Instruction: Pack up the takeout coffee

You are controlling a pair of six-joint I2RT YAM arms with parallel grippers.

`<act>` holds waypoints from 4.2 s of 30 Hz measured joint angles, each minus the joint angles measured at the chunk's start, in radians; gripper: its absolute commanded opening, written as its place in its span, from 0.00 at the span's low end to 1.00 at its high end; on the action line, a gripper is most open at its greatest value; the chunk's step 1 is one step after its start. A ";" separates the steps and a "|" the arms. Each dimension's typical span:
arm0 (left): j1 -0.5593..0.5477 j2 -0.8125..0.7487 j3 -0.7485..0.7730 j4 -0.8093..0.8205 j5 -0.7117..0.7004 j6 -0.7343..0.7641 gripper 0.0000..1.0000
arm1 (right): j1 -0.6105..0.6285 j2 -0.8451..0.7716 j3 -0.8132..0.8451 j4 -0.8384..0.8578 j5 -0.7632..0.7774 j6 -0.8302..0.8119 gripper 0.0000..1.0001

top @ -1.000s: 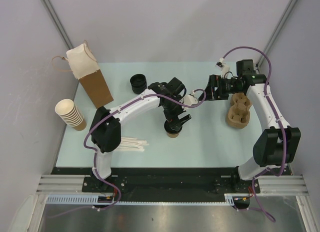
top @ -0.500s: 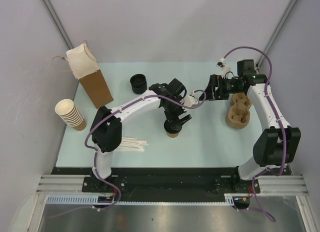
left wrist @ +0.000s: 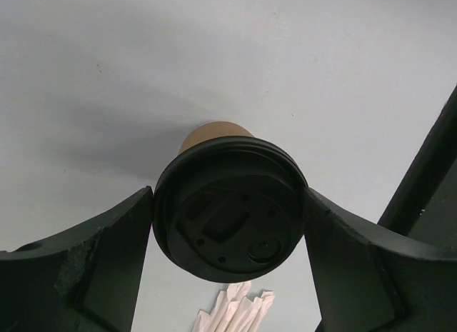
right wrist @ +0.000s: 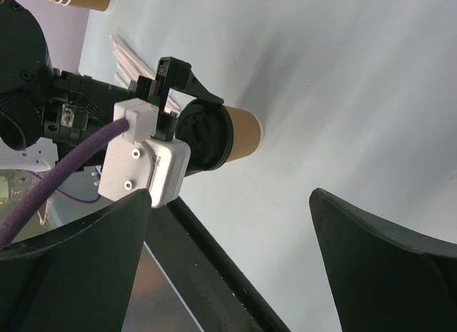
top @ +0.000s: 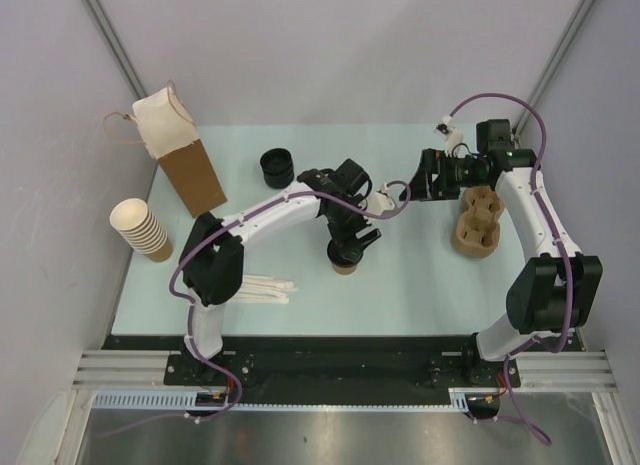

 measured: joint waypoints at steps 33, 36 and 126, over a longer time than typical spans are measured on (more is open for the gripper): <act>0.567 0.145 0.248 -0.123 -0.019 -0.090 0.64 | -0.013 0.026 0.000 0.011 -0.015 0.019 1.00; 0.567 0.143 0.224 -0.109 -0.016 -0.098 0.73 | -0.013 0.026 0.000 0.011 -0.015 0.019 1.00; -0.021 -0.441 -0.290 0.235 -0.046 -0.080 0.99 | -0.389 0.306 0.130 -0.161 0.606 -0.187 0.35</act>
